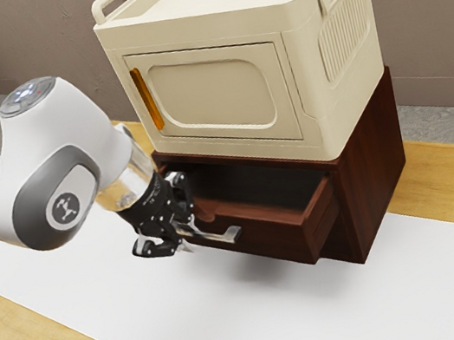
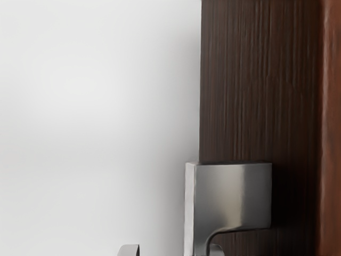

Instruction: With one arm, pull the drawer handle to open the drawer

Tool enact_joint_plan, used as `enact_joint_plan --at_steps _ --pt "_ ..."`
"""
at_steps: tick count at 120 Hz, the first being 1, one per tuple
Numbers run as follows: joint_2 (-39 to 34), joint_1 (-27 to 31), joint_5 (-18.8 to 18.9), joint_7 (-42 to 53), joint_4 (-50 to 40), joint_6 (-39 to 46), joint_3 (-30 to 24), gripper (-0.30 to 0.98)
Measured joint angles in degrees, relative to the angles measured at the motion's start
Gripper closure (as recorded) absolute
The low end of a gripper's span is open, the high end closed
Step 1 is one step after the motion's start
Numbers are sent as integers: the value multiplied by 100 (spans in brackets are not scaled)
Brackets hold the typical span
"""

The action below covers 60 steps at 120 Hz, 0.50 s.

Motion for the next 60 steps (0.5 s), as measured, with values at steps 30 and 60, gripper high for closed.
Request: enact_joint_plan --at_steps 30,60 --pt "-150 -45 -15 -13 -164 15 -10 61" --pt "-439 -42 -13 -24 -459 62 -5 61"
